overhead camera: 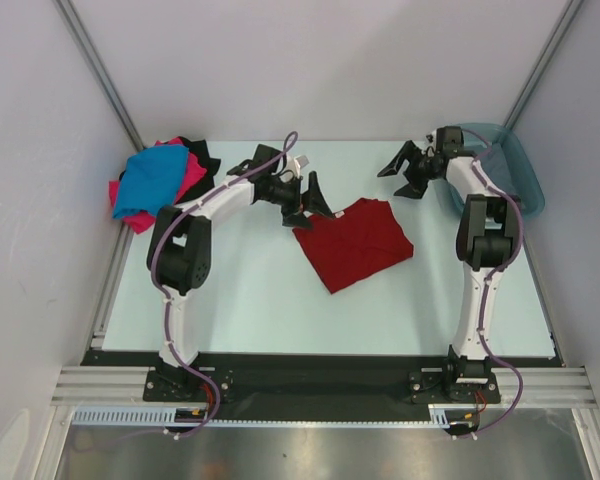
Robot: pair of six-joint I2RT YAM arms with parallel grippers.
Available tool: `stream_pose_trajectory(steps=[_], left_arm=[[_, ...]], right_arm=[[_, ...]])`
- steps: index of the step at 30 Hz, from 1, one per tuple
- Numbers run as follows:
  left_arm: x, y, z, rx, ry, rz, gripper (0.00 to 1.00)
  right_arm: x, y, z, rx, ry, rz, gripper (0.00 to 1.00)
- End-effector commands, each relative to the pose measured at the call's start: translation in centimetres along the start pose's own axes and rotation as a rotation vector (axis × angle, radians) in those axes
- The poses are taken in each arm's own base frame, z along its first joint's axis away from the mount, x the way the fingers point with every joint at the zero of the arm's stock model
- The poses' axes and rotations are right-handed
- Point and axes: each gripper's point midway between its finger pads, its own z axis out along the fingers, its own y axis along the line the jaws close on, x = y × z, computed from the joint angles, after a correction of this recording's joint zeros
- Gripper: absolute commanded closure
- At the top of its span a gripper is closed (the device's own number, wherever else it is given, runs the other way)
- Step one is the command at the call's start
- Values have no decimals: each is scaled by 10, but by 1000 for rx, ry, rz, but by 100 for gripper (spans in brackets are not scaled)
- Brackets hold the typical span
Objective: Fold and stack the t-shirts
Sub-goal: Fold the tshirt
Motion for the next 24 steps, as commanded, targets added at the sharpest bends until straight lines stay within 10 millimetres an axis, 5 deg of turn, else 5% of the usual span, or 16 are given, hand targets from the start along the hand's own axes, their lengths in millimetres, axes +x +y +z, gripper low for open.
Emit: stream_pose_trajectory(steps=[1, 6, 10, 16, 24], left_arm=[[-22, -41, -20, 30, -103, 73, 0], [-27, -43, -9, 48, -90, 58, 0], [-32, -35, -8, -8, -117, 54, 0], [-39, -37, -10, -37, -118, 54, 0], [-38, -38, -14, -42, -117, 55, 0]], right_arm=[[-20, 52, -63, -17, -109, -130, 13], [-10, 42, -85, 59, -121, -123, 13], [-9, 5, -89, 248, -138, -122, 13], [15, -44, -63, 352, -15, -94, 14], [35, -73, -40, 399, 63, -90, 14]])
